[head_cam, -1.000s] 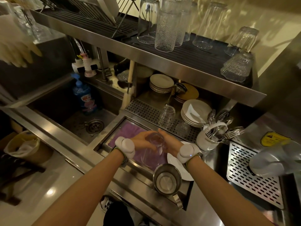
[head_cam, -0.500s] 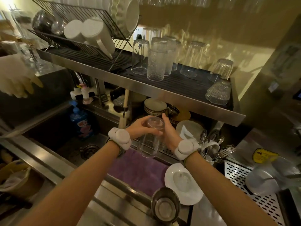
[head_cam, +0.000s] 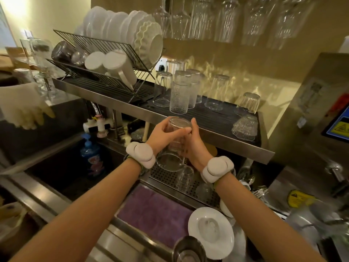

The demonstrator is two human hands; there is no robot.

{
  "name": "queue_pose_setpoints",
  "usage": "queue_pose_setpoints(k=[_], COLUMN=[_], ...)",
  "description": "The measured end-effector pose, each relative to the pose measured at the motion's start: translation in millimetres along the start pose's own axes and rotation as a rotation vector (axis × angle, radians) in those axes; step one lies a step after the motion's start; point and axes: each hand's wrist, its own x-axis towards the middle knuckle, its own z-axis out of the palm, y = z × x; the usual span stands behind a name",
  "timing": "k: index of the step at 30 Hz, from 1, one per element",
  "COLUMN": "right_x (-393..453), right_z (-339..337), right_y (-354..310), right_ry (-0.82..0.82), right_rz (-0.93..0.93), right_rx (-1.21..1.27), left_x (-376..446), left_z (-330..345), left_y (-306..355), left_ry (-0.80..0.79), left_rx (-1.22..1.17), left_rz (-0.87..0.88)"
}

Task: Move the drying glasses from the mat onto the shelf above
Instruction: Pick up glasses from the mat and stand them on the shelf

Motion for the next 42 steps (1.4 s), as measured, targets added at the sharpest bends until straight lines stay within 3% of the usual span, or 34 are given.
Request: queue_pose_setpoints(k=[6, 18, 25, 32, 37, 42], right_x=[-1, -5, -2, 14, 35, 54], right_z=[-1, -30, -39, -54, -65, -81], right_y=[-33, -79, -92, -97, -97, -108], right_ry=[-0.067, -0.012, -0.072, 0.067, 0.193, 0.307], right_rz=[-0.060, -0.219, -0.343, -0.311, -0.263, -0.190], right_rx=[0.006, 0.120, -0.085, -0.171, -0.202, -0.143], left_x=[15, 52, 74, 91, 107, 123], left_z=[5, 23, 46, 55, 51, 48], left_y=[31, 81, 87, 77, 66, 35], left_ry=[0.032, 0.109, 0.121, 0.124, 0.024, 0.014], left_rx=[-0.025, 0.032, 0.062, 0.051, 0.108, 0.101], left_rz=[0.053, 0.100, 0.081, 0.052, 0.068, -0.057])
